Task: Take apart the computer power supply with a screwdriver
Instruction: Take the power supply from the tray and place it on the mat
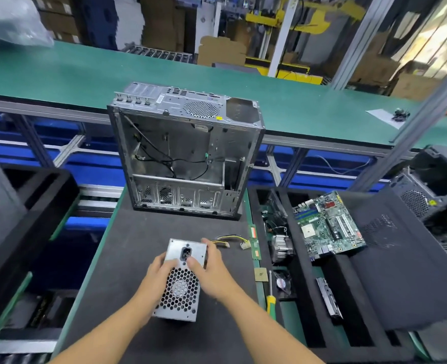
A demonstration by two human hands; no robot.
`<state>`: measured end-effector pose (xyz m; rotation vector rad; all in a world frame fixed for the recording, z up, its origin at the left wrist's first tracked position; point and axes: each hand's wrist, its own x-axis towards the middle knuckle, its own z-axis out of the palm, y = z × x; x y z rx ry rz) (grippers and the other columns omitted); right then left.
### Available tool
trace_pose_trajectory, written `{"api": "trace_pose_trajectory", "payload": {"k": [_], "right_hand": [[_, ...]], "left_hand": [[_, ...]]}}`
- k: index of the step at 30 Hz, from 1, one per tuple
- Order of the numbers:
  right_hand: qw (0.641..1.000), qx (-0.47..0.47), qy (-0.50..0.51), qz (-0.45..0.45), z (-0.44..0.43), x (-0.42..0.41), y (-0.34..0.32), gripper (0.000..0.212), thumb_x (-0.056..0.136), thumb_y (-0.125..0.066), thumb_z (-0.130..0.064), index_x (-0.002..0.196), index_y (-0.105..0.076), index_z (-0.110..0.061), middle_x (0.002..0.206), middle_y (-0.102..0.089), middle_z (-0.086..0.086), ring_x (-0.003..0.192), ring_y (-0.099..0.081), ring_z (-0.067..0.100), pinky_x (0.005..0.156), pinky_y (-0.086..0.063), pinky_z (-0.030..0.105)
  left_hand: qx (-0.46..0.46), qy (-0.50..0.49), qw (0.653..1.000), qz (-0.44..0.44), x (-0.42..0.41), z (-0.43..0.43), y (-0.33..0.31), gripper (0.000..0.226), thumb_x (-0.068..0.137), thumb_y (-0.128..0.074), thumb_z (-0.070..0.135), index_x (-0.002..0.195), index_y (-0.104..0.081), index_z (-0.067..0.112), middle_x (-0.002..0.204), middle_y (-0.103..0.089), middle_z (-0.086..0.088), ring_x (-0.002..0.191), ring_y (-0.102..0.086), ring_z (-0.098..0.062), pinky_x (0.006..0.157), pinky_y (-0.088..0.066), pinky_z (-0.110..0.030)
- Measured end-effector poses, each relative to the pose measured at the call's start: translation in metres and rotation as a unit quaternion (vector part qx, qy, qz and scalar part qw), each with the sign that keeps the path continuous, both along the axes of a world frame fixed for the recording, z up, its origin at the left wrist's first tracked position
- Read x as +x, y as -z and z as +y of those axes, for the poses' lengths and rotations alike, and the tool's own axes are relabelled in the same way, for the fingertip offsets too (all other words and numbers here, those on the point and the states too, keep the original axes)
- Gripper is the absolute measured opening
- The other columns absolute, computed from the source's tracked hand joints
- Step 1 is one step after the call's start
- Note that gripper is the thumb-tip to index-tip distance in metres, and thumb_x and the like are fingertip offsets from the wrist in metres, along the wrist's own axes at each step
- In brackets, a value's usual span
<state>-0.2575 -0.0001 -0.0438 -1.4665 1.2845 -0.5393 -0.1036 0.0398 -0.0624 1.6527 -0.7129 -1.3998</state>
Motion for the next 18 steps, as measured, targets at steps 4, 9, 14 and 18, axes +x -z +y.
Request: {"api": "trace_pose_trajectory", "payload": {"k": [4, 9, 14, 18], "right_hand": [[0.999, -0.002, 0.034, -0.027, -0.003, -0.006, 0.007, 0.058, 0.092, -0.063, -0.039, 0.141, -0.034, -0.027, 0.137, -0.04, -0.007, 0.12, -0.05, 0.005, 0.096, -0.044, 0.018], [0.979, 0.07, 0.101, -0.163, -0.007, -0.028, 0.019, 0.035, 0.094, -0.066, -0.021, 0.126, -0.054, -0.024, 0.122, -0.063, -0.001, 0.108, -0.065, 0.019, 0.088, -0.057, 0.037], [0.934, 0.164, 0.175, -0.266, -0.014, -0.067, 0.034, 0.027, 0.097, -0.057, -0.008, 0.123, -0.057, -0.016, 0.108, -0.073, 0.007, 0.095, -0.07, 0.02, 0.074, -0.057, 0.035], [0.956, 0.154, 0.183, -0.169, -0.012, -0.083, 0.037, 0.032, 0.102, -0.051, -0.017, 0.133, -0.046, -0.025, 0.122, -0.065, -0.001, 0.111, -0.063, 0.017, 0.094, -0.052, 0.042]], "left_hand": [[0.02, -0.04, 0.985, 0.165, 0.0, 0.009, 0.002, 0.042, 0.098, -0.042, 0.047, 0.1, -0.076, 0.022, 0.1, -0.076, -0.015, 0.086, -0.074, -0.034, 0.064, -0.059, -0.039], [-0.042, 0.009, 0.99, 0.136, 0.002, 0.015, 0.026, 0.025, 0.101, -0.056, 0.029, 0.124, -0.06, 0.036, 0.123, -0.069, 0.002, 0.107, -0.069, -0.017, 0.084, -0.057, -0.036], [0.004, 0.079, 0.997, 0.024, 0.001, 0.02, 0.047, 0.061, 0.083, -0.079, 0.04, 0.133, -0.045, 0.03, 0.137, -0.051, 0.009, 0.122, -0.052, -0.005, 0.099, -0.042, -0.027], [0.069, 0.107, 0.991, 0.046, -0.01, 0.021, 0.052, 0.068, 0.077, -0.081, 0.05, 0.129, -0.052, 0.018, 0.121, -0.069, 0.008, 0.105, -0.068, -0.009, 0.091, -0.05, -0.028]]}}
